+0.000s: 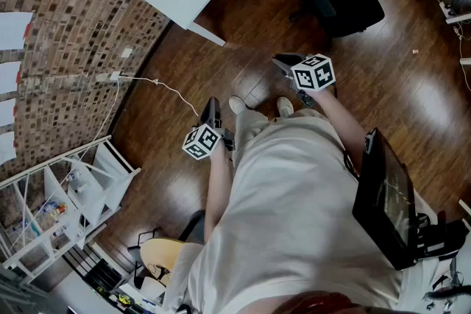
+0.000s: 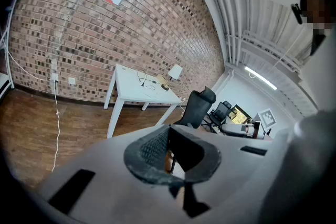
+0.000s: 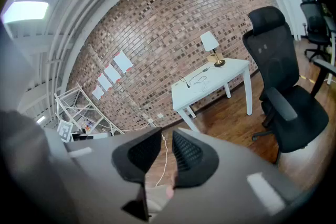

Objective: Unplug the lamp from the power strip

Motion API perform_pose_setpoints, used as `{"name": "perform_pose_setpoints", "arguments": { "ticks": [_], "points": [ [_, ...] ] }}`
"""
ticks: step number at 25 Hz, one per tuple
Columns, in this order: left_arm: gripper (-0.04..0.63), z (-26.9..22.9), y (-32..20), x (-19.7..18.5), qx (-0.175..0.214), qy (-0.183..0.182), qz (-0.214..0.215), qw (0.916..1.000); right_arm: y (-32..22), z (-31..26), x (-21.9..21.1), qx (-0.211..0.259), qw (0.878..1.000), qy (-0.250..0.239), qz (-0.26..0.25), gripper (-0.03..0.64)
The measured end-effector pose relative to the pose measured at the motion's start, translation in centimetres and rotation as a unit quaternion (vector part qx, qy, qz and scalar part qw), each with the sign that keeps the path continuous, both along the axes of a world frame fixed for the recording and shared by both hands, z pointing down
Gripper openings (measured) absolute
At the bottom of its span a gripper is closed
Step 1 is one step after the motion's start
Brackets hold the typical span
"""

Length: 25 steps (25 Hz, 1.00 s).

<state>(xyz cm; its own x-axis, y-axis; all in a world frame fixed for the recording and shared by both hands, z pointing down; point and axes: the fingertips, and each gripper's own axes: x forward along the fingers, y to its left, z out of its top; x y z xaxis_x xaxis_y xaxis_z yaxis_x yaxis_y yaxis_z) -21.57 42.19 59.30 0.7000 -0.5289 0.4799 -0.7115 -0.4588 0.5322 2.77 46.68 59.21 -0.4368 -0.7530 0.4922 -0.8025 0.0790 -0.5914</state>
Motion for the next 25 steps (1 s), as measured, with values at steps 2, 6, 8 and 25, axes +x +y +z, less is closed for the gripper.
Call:
{"name": "perform_pose_setpoints", "arguments": {
  "ticks": [2, 6, 8, 25],
  "points": [
    [0.005, 0.2, -0.3, -0.8, -0.008, 0.001, 0.002, 1.0000, -0.4, 0.5, -0.4, -0.011, 1.000, 0.010, 0.002, 0.054],
    [0.005, 0.1, -2.7, -2.5, -0.012, 0.003, 0.012, 0.9999, -2.3, 0.1, -1.4, -0.014, 1.000, 0.025, 0.008, 0.054],
    [0.005, -0.4, -4.4, -3.4, -0.008, 0.002, 0.015, 0.9998, -3.6, -0.4, -2.1, -0.013, 0.999, 0.029, 0.008, 0.046],
    [0.005, 0.3, -18.6, -9.1, -0.001, 0.005, 0.063, 0.9980, -15.9, -0.5, -8.6, -0.033, 0.996, 0.086, 0.006, 0.049]
  ]
}}
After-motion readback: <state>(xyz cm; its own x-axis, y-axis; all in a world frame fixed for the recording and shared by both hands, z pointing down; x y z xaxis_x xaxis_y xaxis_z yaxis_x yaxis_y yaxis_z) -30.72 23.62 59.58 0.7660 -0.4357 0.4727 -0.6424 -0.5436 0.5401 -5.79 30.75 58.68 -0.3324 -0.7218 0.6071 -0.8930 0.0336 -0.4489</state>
